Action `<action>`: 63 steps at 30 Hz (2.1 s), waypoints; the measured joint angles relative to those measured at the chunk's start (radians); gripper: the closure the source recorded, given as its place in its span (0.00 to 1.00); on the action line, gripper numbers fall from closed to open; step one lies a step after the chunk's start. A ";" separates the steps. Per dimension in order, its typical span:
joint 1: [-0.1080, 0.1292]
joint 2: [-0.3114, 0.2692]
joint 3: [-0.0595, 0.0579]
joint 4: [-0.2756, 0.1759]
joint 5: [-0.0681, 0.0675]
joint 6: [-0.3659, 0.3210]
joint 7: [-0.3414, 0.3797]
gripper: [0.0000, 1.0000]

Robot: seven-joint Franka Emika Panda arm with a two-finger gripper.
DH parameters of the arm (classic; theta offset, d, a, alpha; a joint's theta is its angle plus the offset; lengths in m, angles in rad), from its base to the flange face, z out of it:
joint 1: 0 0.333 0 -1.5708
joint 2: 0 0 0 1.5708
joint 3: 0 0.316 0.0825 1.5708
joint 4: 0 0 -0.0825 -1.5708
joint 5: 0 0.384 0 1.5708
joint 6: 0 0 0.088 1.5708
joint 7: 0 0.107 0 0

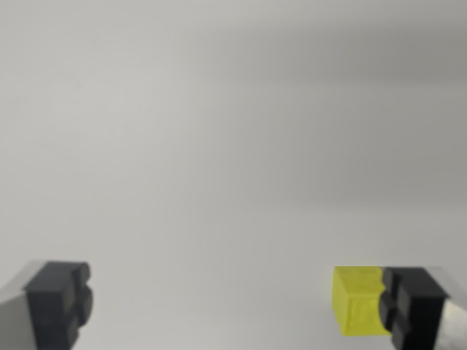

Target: Pick yellow cube

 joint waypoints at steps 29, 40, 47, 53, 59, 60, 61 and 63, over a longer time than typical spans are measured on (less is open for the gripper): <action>-0.057 -0.068 -0.001 -0.245 -0.003 0.182 -0.074 0.00; -0.088 -0.084 -0.001 -0.349 -0.005 0.272 -0.113 0.00; -0.110 -0.089 -0.001 -0.411 -0.005 0.330 -0.140 0.00; -0.130 -0.090 -0.001 -0.460 -0.005 0.380 -0.163 0.00; -0.150 -0.087 -0.001 -0.506 -0.005 0.431 -0.189 0.00; -0.154 -0.086 -0.001 -0.514 -0.005 0.439 -0.193 0.00; -0.157 -0.085 -0.001 -0.521 -0.005 0.448 -0.198 0.00; -0.164 -0.082 -0.001 -0.535 -0.005 0.465 -0.206 0.00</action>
